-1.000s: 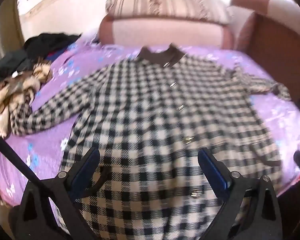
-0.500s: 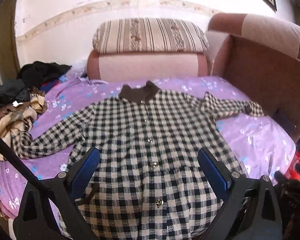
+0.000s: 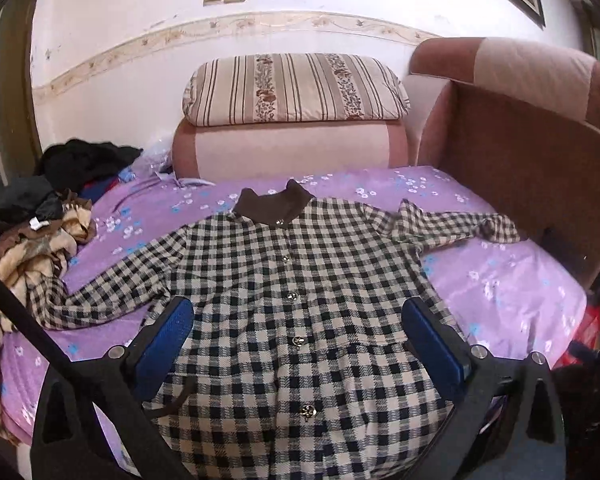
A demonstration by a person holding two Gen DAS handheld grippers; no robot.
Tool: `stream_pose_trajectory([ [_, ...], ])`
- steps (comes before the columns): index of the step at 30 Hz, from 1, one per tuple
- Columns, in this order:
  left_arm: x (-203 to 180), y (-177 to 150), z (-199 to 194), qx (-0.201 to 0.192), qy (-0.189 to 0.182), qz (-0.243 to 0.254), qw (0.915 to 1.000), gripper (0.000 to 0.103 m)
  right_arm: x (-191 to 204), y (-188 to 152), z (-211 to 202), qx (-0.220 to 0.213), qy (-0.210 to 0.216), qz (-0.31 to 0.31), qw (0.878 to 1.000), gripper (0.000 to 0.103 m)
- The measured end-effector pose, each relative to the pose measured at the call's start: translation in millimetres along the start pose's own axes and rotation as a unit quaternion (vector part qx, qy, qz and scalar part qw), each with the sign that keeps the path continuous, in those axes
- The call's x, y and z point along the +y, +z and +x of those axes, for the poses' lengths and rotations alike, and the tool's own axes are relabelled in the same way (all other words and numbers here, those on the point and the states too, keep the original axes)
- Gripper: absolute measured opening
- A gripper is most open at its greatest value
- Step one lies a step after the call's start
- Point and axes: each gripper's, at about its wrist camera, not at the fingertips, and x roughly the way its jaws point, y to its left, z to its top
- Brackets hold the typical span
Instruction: Fold large clothes
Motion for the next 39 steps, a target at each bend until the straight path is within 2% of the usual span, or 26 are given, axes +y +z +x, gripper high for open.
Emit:
stream_pose_trajectory([
  [3,-3.4,-2.5,-2.3,-0.007,0.004,0.009,0.9999,0.103,-0.4,-0.5,0.8,0.001,0.002,0.002,1.000,0.097],
  [8,2.3,-3.8,-4.6,-0.012,0.002,-0.005,0.9999,0.103,1.4,-1.4,3.0,0.006,-0.003,0.000,1.000,0.097],
  [19,6.8,-12.6,-5.2,0.004,0.002,-0.014,0.9999,0.103,4.0,-2.7,4.4,0.007,-0.008,-0.004,1.000,0.097],
  [32,-4.8,-17.7,-9.5,0.006,-0.003,-0.001,1.0000,0.103,4.0,-3.7,-0.1,0.001,-0.005,-0.003,1.000,0.097],
  [39,-21.0,-20.3,-12.5,0.009,-0.008,0.019,0.9998,0.103,-10.0,-3.5,1.8,0.001,0.010,0.021,1.000,0.097],
])
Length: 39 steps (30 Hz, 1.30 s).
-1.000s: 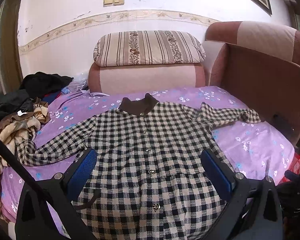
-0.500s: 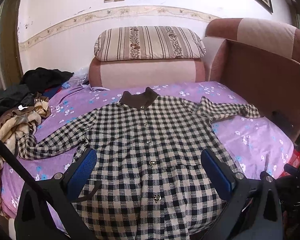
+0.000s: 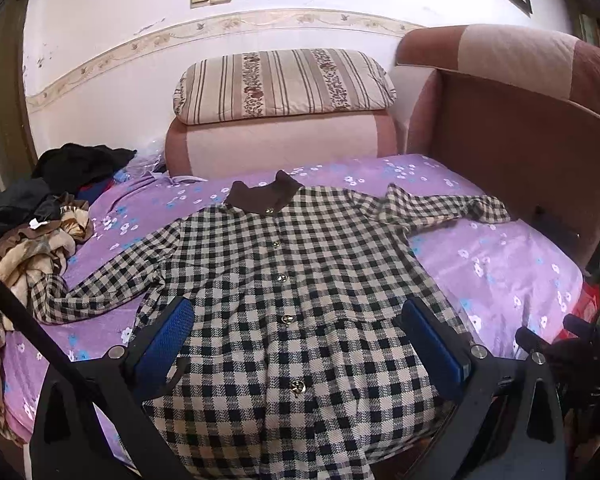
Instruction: Fold large clothes
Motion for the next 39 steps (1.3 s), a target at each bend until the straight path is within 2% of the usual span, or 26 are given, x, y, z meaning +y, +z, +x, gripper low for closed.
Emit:
stream_pose_trajectory([
  [6,-11.2,-5.0,-13.1,-0.003,0.015,0.016,0.9998,0.103,-6.4,-1.3,-4.1,-0.018,0.027,0.020,0.999,0.097],
  [10,-10.1,-9.0,-35.6,-0.027,0.029,0.018,0.9991,0.103,-5.9,-0.2,-4.2,-0.024,0.043,0.023,0.999,0.097],
  [15,-15.5,-8.9,-38.9,-0.027,0.034,0.034,0.9985,0.103,-11.9,1.9,-7.0,-0.027,0.040,0.027,0.998,0.097],
  [17,-16.5,-7.0,-37.5,-0.031,0.033,0.041,0.9982,0.103,-25.0,17.3,-6.8,-0.029,0.063,0.048,0.996,0.096],
  [20,-13.6,-2.7,-26.7,-0.024,0.039,0.047,0.9979,0.103,-42.7,59.4,8.2,-0.042,0.053,0.057,0.996,0.096],
  [23,-2.9,2.6,-8.3,-0.003,0.061,0.035,0.9975,0.103,-74.4,112.5,62.5,-0.027,0.061,0.097,0.993,0.096],
  [25,5.6,6.0,6.4,0.021,0.070,0.023,0.9971,0.103,-105.3,142.9,117.4,-0.003,0.047,0.143,0.989,0.089],
  [26,9.4,7.3,13.8,0.032,0.075,0.018,0.9965,0.103,-119.6,152.3,140.4,0.011,0.043,0.170,0.984,0.084],
  [28,14.5,9.0,26.0,0.046,0.088,0.014,0.9950,0.103,-151.7,166.8,188.4,0.033,0.058,0.241,0.968,0.084],
  [33,22.4,13.0,64.1,0.085,0.110,0.011,0.9903,0.103,-191.0,180.5,251.9,0.034,0.073,0.347,0.935,0.084],
  [37,20.6,15.5,89.9,0.104,0.120,0.016,0.9872,0.103,-204.3,193.7,269.4,0.013,0.084,0.365,0.927,0.084],
  [38,19.6,15.6,94.8,0.107,0.121,0.017,0.9867,0.103,-206.7,194.2,272.2,0.009,0.085,0.368,0.926,0.074],
  [39,18.7,15.1,99.9,0.112,0.120,0.017,0.9863,0.103,-211.5,195.4,276.0,0.008,0.088,0.370,0.925,0.040],
])
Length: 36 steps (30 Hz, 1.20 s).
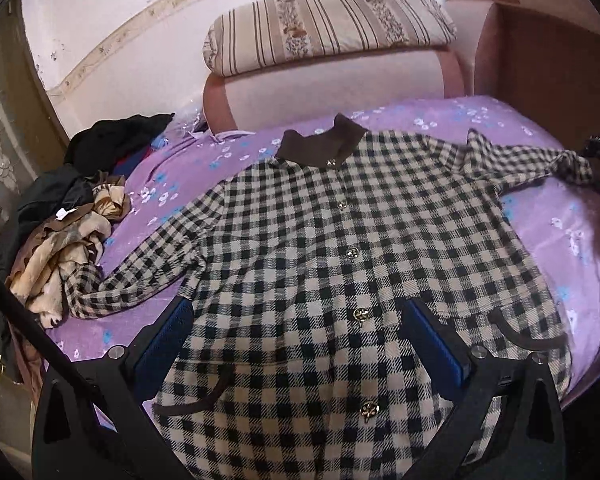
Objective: Fold large clothes
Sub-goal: 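Grasp the sleeve cuff with the right gripper and fold it across the shirt body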
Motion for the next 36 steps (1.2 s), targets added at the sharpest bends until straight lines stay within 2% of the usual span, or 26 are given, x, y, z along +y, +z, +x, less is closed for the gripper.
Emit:
stream_pose_trajectory([
  [1,-1.8,0.5,4.4,0.006,-0.002,0.000,1.0000,0.103,-5.0,3.8,4.1,0.011,0.010,0.007,1.000,0.017],
  [2,-3.1,-0.2,6.9,0.009,-0.002,0.001,1.0000,0.103,-11.5,6.6,5.8,0.021,0.022,0.022,0.999,0.009],
  [6,-3.8,-4.1,12.6,0.013,-0.006,0.001,0.9999,0.103,-32.9,24.9,-18.1,-0.026,0.003,0.058,0.998,0.008],
  [9,5.8,-7.8,11.4,0.008,-0.009,-0.006,0.9999,0.103,-28.5,27.9,-38.0,-0.044,0.007,0.057,0.997,0.008],
  [11,15.6,-11.0,9.3,0.003,-0.010,-0.015,0.9998,0.103,-4.1,23.6,-52.1,-0.058,0.009,0.020,0.998,0.008],
  [14,30.4,-17.4,5.8,0.000,-0.012,-0.031,0.9994,0.103,58.6,6.6,-70.6,-0.064,0.034,-0.062,0.995,0.008],
  [18,48.9,-25.9,-0.2,-0.006,-0.015,-0.053,0.9985,0.103,170.7,-51.1,-70.0,-0.027,0.081,-0.195,0.977,0.008],
  [19,57.1,-28.8,-2.6,-0.010,-0.015,-0.061,0.9979,0.103,209.5,-79.0,-63.5,-0.006,0.098,-0.236,0.967,0.008],
  [22,77.2,-35.1,-10.2,-0.023,-0.014,-0.079,0.9965,0.103,285.8,-152.9,-45.5,0.046,0.131,-0.317,0.938,0.008],
  [25,100.0,-43.7,-17.4,-0.037,-0.006,-0.093,0.9949,0.103,357.7,-258.8,-14.4,0.110,0.156,-0.400,0.897,0.008],
  [28,122.8,-52.5,-22.0,-0.044,-0.001,-0.112,0.9928,0.103,398.7,-354.7,12.9,0.155,0.153,-0.470,0.855,0.007],
  [31,142.0,-59.5,-23.9,-0.046,-0.002,-0.132,0.9902,0.103,411.2,-451.9,38.7,0.219,0.143,-0.523,0.811,0.008],
  [32,147.2,-61.2,-23.9,-0.045,-0.004,-0.137,0.9896,0.103,408.5,-474.2,47.0,0.241,0.139,-0.537,0.797,0.011],
  [33,149.1,-62.1,-24.3,-0.045,-0.005,-0.139,0.9892,0.103,407.4,-496.2,52.3,0.263,0.130,-0.553,0.780,0.021],
  [34,152.5,-63.0,-24.9,-0.047,-0.009,-0.143,0.9886,0.103,402.5,-504.4,48.2,0.250,0.127,-0.565,0.776,0.024],
  [35,155.4,-63.6,-25.8,-0.051,-0.014,-0.147,0.9878,0.103,400.3,-505.4,38.9,0.243,0.135,-0.573,0.771,0.034],
  [36,156.8,-63.5,-25.1,-0.053,-0.016,-0.149,0.9872,0.103,395.6,-499.4,31.1,0.256,0.151,-0.564,0.770,0.040],
])
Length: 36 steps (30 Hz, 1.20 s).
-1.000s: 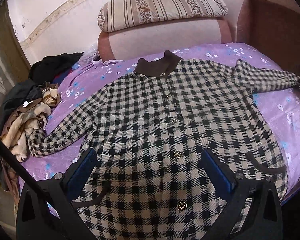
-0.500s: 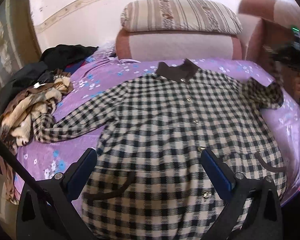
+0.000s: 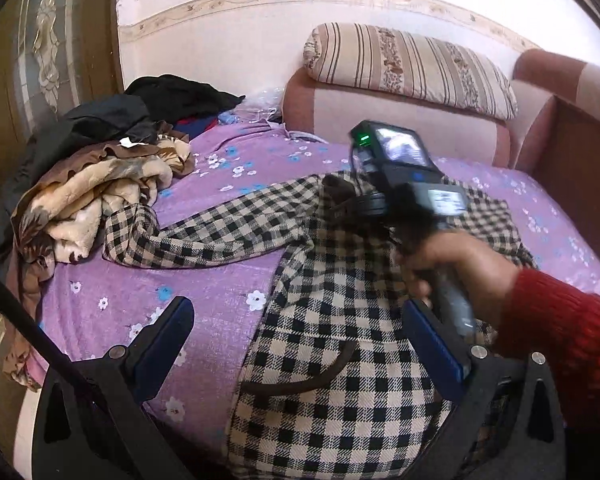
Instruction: Fold large clothes
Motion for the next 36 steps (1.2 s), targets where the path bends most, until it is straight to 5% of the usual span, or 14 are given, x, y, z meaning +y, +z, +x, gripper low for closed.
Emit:
stream_pose_trajectory([
  [4,-0.7,0.2,3.4,-0.004,-0.024,-0.004,0.9997,0.103,-31.0,-33.4,-77.9,-0.032,-0.003,0.026,0.999,0.045],
  [10,-23.6,-4.6,9.9,0.001,-0.059,0.012,0.9982,0.103,-108.6,-128.5,-203.8,-0.077,-0.100,0.145,0.981,0.050],
  [14,-42.6,-10.0,2.7,0.005,-0.077,0.031,0.9965,0.103,-159.6,-230.0,-301.5,-0.123,-0.150,0.259,0.946,0.050],
  [21,-65.5,-16.0,-14.1,0.008,-0.087,0.052,0.9948,0.103,-180.8,-362.0,-429.8,-0.198,-0.231,0.371,0.878,0.054],
  [31,-101.9,-11.4,-37.4,-0.009,-0.113,0.089,0.9896,0.103,-145.0,-401.4,-502.9,-0.263,-0.305,0.365,0.840,0.056],
  [36,-108.1,-14.1,-45.1,-0.015,-0.116,0.103,0.9877,0.103,-133.6,-424.5,-560.1,-0.302,-0.375,0.372,0.794,0.063],
])
